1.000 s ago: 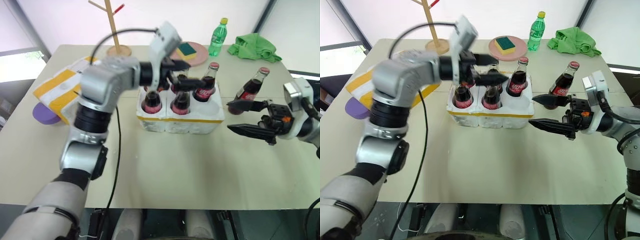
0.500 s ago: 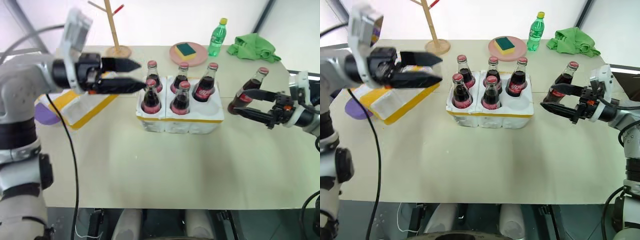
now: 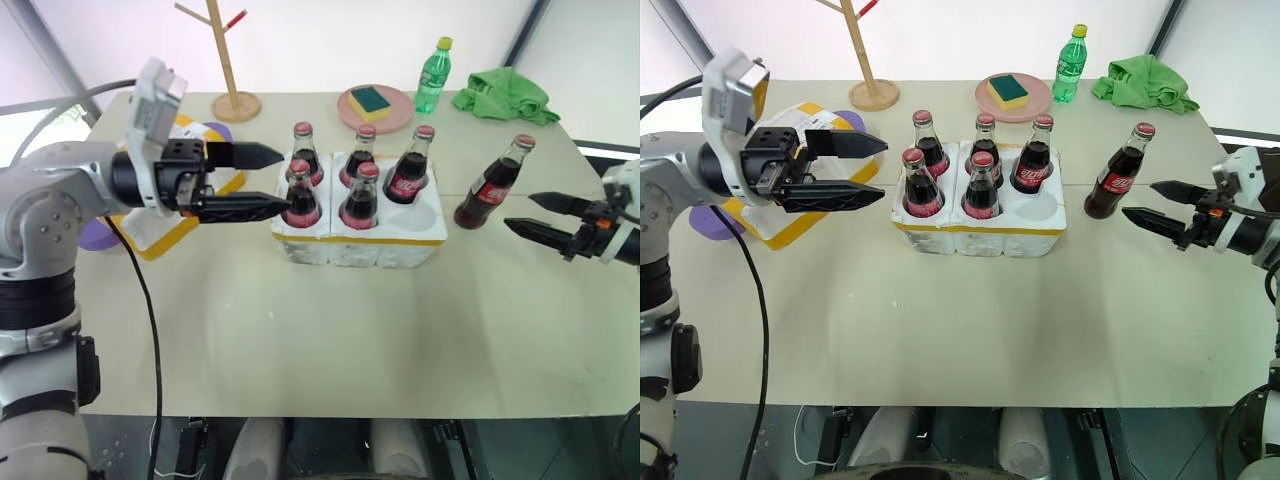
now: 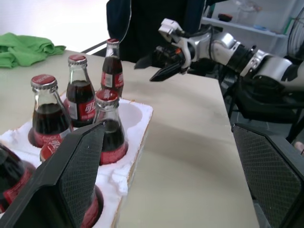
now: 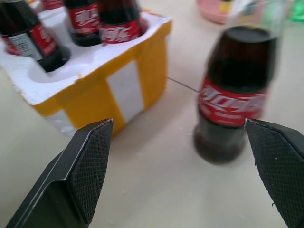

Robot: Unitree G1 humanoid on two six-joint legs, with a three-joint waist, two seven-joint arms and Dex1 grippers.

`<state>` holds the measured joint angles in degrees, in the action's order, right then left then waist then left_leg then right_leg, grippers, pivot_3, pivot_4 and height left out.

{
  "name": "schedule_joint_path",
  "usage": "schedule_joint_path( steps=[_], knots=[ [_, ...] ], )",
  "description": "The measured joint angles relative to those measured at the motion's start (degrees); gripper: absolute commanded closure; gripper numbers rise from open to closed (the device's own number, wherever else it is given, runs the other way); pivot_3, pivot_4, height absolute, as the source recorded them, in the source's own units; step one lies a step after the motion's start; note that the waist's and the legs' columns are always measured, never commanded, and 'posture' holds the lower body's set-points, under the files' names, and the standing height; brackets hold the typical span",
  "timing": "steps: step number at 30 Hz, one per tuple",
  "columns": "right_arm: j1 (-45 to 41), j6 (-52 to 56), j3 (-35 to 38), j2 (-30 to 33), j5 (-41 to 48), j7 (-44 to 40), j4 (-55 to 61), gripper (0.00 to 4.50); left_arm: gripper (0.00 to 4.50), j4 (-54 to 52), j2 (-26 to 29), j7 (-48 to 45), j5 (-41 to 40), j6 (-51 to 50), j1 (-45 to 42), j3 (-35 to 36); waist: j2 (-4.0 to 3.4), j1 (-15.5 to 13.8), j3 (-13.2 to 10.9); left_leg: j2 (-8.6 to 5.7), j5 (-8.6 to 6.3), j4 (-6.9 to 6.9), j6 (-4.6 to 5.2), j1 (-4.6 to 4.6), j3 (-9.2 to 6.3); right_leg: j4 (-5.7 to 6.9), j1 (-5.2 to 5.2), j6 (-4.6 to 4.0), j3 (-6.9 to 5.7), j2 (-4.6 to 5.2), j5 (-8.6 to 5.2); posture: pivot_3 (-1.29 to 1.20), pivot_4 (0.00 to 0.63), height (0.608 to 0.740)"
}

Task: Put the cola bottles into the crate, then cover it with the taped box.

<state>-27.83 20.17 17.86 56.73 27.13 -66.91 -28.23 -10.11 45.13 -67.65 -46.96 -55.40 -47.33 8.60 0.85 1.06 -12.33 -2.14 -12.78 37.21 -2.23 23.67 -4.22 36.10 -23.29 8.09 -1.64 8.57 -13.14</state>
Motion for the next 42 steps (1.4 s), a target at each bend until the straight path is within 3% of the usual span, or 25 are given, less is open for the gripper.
schedule_joint_path(
  steps=[10, 29, 31, 34, 42],
  knots=[
    [-6.72, -4.37, -1.69, -7.56, -4.50, 7.61, -9.31, 0.00, 0.06, 0.69, -0.64, 1.37, 0.12, 1.28, -0.37, -1.17, 0.00, 0.07, 0.00, 0.00, 0.00, -0.04, 0.00, -0.08, 0.02, -0.01, 0.04, -0.01, 0.04, 0.00, 0.00, 0.00, 0.150, 0.740],
    [-19.71, -10.79, -3.81, -15.65, -9.46, 11.57, -25.13, 0.00, 0.06, 0.66, -0.33, 2.49, 0.08, 1.97, -0.39, -1.31, -0.01, 0.72, 0.00, 0.00, 0.00, -0.09, 0.00, -0.09, 0.01, -0.01, 0.04, 0.00, 0.05, -0.02, 0.00, 0.00, 0.150, 0.740],
    [-20.21, -11.36, -3.81, -15.99, -9.60, 11.71, -26.39, 0.52, 0.00, 0.58, -0.32, 2.69, 0.07, 1.95, -0.39, -1.31, -0.01, 1.06, 0.00, 0.00, 0.00, -0.10, 0.00, -0.09, 0.01, -0.01, 0.04, 0.00, 0.05, -0.02, 0.00, 0.00, 0.150, 0.740],
    [-20.80, -12.96, -3.71, -16.51, -10.05, 12.29, -27.55, 1.70, 0.00, 0.36, -0.30, 2.92, 0.04, 1.95, -0.38, -1.31, -0.01, 1.43, 0.00, 0.00, 0.00, -0.11, 0.00, -0.09, 0.01, -0.01, 0.04, 0.00, 0.05, -0.02, 0.00, 0.00, 0.150, 0.740],
    [-21.33, -13.81, -3.69, -16.85, -10.47, 12.28, -28.48, 1.73, 0.00, 0.27, -0.30, 3.07, 0.01, 1.93, -0.38, -1.32, -0.01, 1.58, 0.00, 0.01, 0.00, -0.13, 0.00, -0.14, 0.01, 0.00, 0.04, -0.01, 0.06, -0.03, 0.00, 0.00, 0.150, 0.740]
  ],
)
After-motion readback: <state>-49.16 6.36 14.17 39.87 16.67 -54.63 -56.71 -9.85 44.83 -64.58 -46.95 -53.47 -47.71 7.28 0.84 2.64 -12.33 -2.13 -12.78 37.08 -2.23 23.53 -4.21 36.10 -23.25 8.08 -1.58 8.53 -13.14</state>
